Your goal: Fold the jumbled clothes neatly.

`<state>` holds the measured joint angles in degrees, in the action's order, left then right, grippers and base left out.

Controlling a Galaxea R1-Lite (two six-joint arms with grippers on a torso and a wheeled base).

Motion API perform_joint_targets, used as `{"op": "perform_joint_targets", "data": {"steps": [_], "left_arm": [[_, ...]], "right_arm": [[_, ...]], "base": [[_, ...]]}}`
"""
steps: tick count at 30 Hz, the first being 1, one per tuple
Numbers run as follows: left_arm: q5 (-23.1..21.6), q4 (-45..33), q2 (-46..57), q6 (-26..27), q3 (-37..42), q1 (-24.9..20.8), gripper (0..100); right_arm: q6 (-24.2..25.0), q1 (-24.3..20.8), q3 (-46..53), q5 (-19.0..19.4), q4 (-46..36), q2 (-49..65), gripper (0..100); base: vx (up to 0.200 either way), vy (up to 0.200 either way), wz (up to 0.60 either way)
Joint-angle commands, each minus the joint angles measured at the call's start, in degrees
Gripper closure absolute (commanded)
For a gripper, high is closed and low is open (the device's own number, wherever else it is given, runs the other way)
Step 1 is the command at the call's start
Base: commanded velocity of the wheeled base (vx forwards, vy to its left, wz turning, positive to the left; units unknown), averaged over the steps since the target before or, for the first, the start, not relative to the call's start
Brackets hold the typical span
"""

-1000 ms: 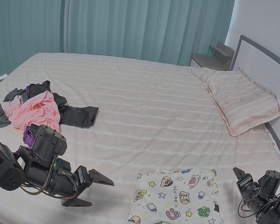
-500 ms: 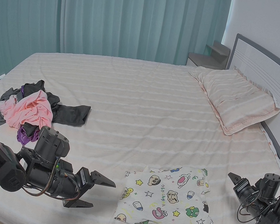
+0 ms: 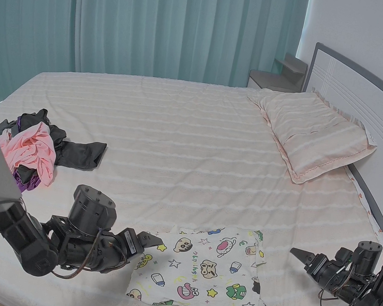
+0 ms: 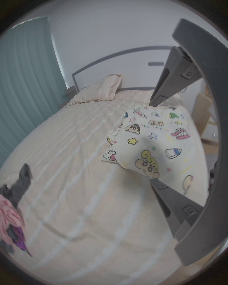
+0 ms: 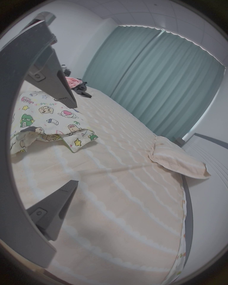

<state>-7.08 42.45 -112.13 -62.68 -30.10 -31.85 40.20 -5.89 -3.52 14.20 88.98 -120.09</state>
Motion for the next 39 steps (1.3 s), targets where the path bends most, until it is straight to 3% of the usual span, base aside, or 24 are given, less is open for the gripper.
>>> {"op": "perform_joint_targets", "data": {"steps": [1, 6, 16, 25, 36, 37, 39], "left_arm": [[3.48, 3.34, -8.98, 4.41, -0.14, -2.42, 0], [3.65, 3.43, -9.78, 6.26, -0.31, -1.81, 0], [4.97, 3.69, -13.03, 7.75, -4.44, -1.28, 0], [5.06, 5.45, -15.22, 7.75, -6.55, -1.81, 0], [5.15, 5.54, -16.19, 9.51, -6.82, -3.04, 0], [5.15, 5.54, -16.19, 9.51, -6.82, -3.04, 100], [5.15, 5.54, -16.19, 9.51, -6.82, -3.48, 100]], "right_arm": [[-4.96, -4.66, 0.1, 1.88, 0.67, -3.66, 0], [-9.79, -7.21, -2.98, 2.59, 0.76, -9.37, 0], [-9.79, -10.64, -11.07, 3.73, -0.12, -14.56, 0], [-10.41, -11.43, -17.66, 3.73, -6.01, -17.9, 0], [-8.92, -14.33, -18.63, 4.61, -6.36, -18.6, 0], [-8.83, -14.41, -18.63, 4.69, -6.36, -18.6, 0], [-8.74, -14.5, -18.71, 4.69, -6.45, -19.13, 0]], "base": [[0.0, 0.0, 0.0], [0.0, 0.0, 0.0], [0.0, 0.0, 0.0], [0.0, 0.0, 0.0], [0.0, 0.0, 0.0], [0.0, 0.0, 0.0], [0.0, 0.0, 0.0]]}}
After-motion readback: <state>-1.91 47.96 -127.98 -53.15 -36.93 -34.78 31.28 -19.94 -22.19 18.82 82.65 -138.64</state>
